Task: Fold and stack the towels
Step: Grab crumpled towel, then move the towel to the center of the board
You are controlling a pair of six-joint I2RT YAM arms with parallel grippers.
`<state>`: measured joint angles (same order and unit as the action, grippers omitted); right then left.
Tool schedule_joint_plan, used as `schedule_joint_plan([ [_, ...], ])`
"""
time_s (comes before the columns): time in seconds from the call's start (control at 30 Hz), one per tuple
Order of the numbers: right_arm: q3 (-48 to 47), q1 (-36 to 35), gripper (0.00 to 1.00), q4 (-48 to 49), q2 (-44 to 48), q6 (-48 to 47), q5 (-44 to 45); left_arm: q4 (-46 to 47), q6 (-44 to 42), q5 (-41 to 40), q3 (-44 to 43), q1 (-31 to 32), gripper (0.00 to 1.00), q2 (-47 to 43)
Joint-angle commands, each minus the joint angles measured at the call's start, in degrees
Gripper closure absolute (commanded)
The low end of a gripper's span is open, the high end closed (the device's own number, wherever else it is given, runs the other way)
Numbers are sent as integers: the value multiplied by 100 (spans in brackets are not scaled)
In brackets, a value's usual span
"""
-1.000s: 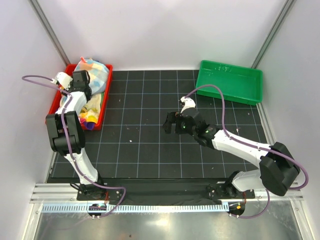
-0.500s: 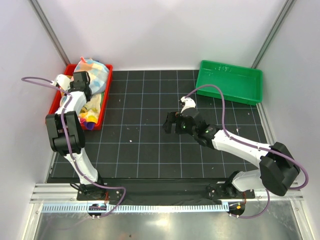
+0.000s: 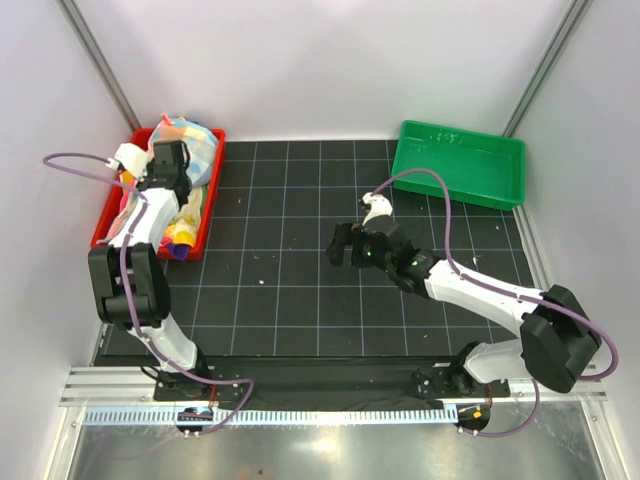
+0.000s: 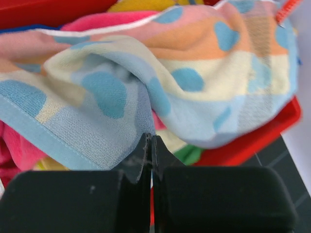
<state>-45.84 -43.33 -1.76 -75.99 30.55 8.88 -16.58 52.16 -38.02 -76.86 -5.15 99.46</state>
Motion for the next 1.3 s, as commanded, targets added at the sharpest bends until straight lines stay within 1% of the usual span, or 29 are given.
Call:
schedule_joint_plan([
  [0.0,-3,0,0,211,242,-13,201,164,145,-346,162,444,100,-576],
  [0.03,-3,18,0,211,242,-13,219,155,180,-381,197,462,100,-707],
  [0.07,5,26,0,211,242,-31,228,138,198,-408,250,749,100,-787],
  [0.17,5,96,0,211,242,-40,245,50,408,-513,478,1032,100,-1068],
  [0.3,14,228,0,211,251,-49,228,14,593,-794,882,1795,100,-1420],
  [0.4,40,307,0,211,286,-57,245,-21,664,-883,1094,2166,100,-1561],
  [0.43,58,325,0,211,277,-66,254,-47,681,-900,1173,2419,100,-1596],
  [0.5,49,369,0,211,260,-66,236,-65,717,-874,1252,2702,100,-1675],
  [0.57,49,404,0,46,251,-49,315,-74,682,-935,1357,3211,100,-1693],
  [0.6,32,396,0,18,251,-57,333,-91,647,-996,1367,3396,100,-1676],
  [0.63,14,396,0,-17,260,-49,377,-196,655,-1093,1367,3824,100,-1667],
  [0.7,-3,404,0,-105,295,-31,448,-241,708,-1357,1419,4213,100,-1597],
  [0.73,-12,448,0,-149,321,-31,456,-293,734,-1401,1437,4589,100,-1579],
  [0.77,-30,474,0,-254,391,30,474,-354,786,-1540,1437,4749,100,-1544],
  [0.83,-21,510,0,-325,505,74,535,-416,980,-1577,1481,5066,100,-1474],
  [0.87,-21,510,0,-447,636,83,579,-451,1041,-1594,1490,5355,100,-1447],
  [0.93,-3,519,0,-588,760,153,798,-548,1278,-1612,1533,5637,100,-1368],
  [0.97,-21,536,0,-771,909,153,860,-566,1340,-1603,1542,5961,100,-1324],
  [1.0,-30,536,0,-869,980,197,939,-583,1393,-1612,1516,6129,100,-1272],
  [1.03,-30,536,0,-1044,1076,189,1053,-644,1489,-1638,1481,6322,100,-1141],
  [1.07,-4,545,0,-1098,1251,180,1080,-845,1586,-1717,1437,6646,100,-1052],
  [1.17,23,545,0,-1432,1498,162,1247,-1110,1823,-1805,1218,7149,100,-727],
  [1.2,23,554,0,-1519,1638,162,1317,-1276,1902,-1823,1104,7472,100,-665],
  [1.27,-12,563,0,-1757,1753,101,1431,-1382,2034,-1840,1007,7799,100,-473],
])
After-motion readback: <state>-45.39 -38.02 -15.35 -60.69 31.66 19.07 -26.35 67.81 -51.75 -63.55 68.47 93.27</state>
